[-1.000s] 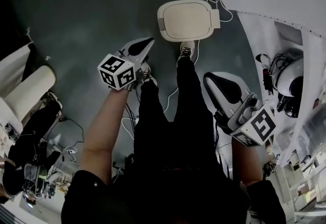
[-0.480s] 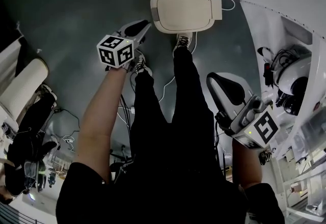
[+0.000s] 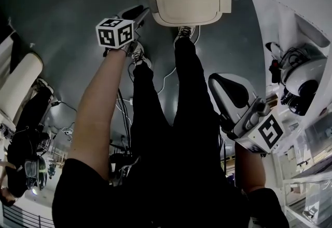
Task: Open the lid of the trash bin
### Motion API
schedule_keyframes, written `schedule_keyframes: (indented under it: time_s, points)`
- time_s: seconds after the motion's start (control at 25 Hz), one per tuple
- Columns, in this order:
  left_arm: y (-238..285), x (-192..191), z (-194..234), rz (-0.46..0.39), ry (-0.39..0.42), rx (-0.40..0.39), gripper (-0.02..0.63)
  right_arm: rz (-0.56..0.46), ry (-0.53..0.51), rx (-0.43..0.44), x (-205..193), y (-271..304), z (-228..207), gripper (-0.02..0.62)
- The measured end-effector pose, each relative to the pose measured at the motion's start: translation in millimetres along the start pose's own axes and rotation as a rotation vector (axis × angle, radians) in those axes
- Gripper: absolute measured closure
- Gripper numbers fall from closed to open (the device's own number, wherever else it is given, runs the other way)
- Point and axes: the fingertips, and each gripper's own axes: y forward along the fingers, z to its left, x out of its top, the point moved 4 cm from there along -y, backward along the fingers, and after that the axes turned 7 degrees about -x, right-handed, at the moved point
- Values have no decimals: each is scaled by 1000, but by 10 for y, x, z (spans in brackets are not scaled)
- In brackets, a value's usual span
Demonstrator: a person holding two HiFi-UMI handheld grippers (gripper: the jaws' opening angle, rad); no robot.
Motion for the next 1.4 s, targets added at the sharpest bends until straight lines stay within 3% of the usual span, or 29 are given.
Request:
schedule_keyframes:
  time_s: [0.52,0.92,1.4]
  points:
    - [274,-94,302,107,55,60,479,33,37,-2,-148,67,-188,588]
    - [279,-78,311,155,115,47,492,45,37,4,-156,92,-180,588]
    - [358,-52,225,132,47,13,532,61,9,40,-140,118,-96,588]
